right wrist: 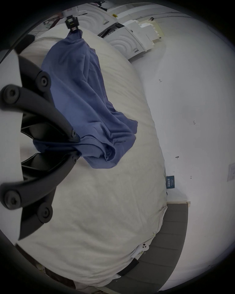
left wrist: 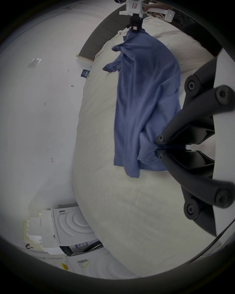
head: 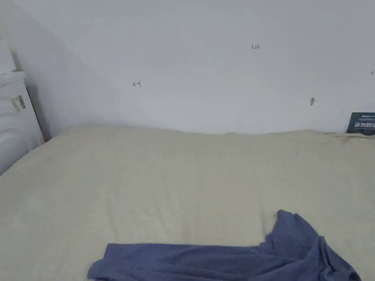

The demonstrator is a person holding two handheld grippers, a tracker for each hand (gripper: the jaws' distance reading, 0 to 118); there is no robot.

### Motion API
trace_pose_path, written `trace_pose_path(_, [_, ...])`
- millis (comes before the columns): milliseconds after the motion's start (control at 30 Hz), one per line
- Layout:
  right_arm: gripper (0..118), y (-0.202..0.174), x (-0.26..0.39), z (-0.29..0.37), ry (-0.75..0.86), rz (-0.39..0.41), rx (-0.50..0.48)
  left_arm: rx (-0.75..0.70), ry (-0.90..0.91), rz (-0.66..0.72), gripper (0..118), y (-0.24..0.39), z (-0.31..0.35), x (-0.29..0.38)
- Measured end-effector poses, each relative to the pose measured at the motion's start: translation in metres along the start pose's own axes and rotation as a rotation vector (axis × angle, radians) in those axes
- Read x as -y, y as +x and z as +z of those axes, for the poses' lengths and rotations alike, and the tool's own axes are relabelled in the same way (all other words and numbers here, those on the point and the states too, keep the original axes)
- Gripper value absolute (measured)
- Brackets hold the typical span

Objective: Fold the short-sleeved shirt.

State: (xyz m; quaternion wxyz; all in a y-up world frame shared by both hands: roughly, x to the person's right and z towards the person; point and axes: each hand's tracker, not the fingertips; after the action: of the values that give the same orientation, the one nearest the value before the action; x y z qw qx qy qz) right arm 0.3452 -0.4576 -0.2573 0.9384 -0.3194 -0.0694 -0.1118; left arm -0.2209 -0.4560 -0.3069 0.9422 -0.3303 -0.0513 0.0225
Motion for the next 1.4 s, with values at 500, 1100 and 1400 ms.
trace_pose_path(500, [51, 0.009, 0.083, 0.069, -0.008, 0.174, 0.168, -0.109, -0.031, -0.023, 34, -0.013, 0.081, 0.092])
trace_pose_path(1100, [105, -0.073, 0.025, 0.236, 0.48, 0.118, -0.153, 0.055, 0.541, -0.011, 106, 0.051, 0.258, 0.003])
trace_pose_path(1400, [73, -0.104, 0.064, 0.247, 0.432, 0.28, -0.152, 0.145, 0.504, -0.05, 78, 0.076, 0.265, 0.038])
